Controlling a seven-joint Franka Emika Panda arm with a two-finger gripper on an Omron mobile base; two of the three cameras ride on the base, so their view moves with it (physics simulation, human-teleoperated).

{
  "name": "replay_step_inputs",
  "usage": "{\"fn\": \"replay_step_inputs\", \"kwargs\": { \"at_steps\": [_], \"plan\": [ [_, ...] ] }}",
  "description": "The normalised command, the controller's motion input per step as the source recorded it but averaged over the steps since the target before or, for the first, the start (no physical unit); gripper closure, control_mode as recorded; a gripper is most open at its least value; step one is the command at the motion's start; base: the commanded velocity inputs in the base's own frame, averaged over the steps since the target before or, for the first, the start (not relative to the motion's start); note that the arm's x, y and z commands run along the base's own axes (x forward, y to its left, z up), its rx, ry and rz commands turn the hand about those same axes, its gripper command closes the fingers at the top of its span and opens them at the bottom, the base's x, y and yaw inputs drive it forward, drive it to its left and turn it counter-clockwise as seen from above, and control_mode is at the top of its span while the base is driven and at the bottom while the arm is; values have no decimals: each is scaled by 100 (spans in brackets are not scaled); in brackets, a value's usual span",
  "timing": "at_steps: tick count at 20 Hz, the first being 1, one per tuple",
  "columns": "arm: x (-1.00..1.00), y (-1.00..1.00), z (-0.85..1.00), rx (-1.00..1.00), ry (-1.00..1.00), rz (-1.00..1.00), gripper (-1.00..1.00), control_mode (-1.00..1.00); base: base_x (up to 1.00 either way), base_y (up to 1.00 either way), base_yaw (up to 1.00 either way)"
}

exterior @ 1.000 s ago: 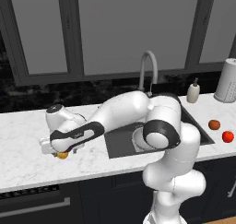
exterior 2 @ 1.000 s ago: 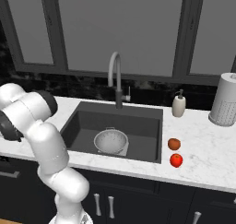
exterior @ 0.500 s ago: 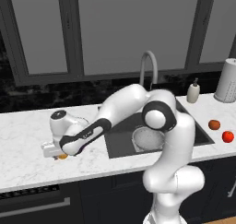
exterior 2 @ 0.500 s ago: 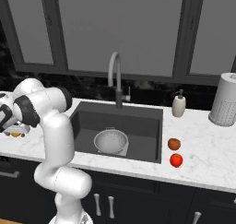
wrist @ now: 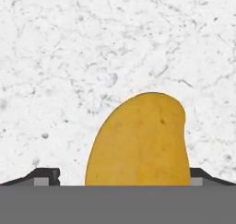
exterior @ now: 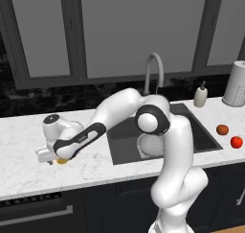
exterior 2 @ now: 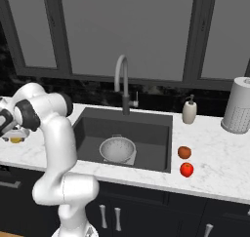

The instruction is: Put the colander in the sink, put the mango, orange, apple in the colander, and turn on the sink faucet and pour water over the colander.

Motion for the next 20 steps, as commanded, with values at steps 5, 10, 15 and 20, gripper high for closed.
{"fn": "replay_step_inputs", "kwargs": {
  "at_steps": [5,10,15,20],
  "plan": [
    [3,0,-12,-1,0,0,100,-100,0,0,0],
    [0,-1,-7,-2,0,0,100,-100,0,0,0],
    [0,-53,0,-1,0,0,100,-100,0,0,0],
    [0,-99,12,0,0,-17,100,-100,0,0,0]
  ]
}}
